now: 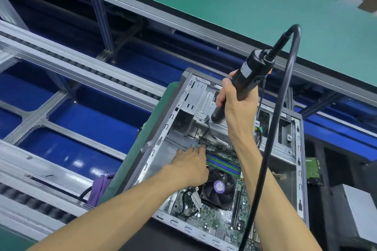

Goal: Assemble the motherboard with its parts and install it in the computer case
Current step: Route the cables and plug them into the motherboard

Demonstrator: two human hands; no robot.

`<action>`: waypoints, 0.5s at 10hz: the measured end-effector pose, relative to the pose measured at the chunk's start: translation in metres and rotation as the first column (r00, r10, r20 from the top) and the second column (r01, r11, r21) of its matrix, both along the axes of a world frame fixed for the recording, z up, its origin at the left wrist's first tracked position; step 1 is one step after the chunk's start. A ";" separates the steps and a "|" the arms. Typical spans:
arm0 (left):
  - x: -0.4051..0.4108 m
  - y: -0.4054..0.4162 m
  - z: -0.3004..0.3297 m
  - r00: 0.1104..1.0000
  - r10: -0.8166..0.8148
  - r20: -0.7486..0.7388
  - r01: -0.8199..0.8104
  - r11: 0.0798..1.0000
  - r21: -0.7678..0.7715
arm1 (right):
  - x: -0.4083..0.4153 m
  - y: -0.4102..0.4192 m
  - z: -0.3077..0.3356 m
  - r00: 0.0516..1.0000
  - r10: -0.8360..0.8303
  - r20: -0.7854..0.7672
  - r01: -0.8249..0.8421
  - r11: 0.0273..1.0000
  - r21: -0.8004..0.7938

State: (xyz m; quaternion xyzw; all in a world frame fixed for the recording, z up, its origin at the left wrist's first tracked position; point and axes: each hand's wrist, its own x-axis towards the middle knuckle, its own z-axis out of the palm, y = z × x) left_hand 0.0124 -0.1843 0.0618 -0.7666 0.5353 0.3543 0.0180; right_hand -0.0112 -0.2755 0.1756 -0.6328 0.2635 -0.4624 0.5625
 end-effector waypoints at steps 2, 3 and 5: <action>0.000 0.001 -0.001 1.000 0.004 -0.008 -0.004 1.000 -0.004 | 0.000 0.001 -0.003 1.000 0.015 -0.023 -0.015 1.000 0.004; 0.000 0.001 -0.001 1.000 0.004 -0.004 -0.004 1.000 -0.005 | -0.001 -0.001 -0.006 1.000 0.002 -0.023 -0.002 1.000 -0.001; 0.000 0.001 -0.001 1.000 0.001 0.004 -0.001 1.000 -0.005 | -0.001 -0.006 -0.016 0.998 -0.011 -0.060 0.010 1.000 -0.023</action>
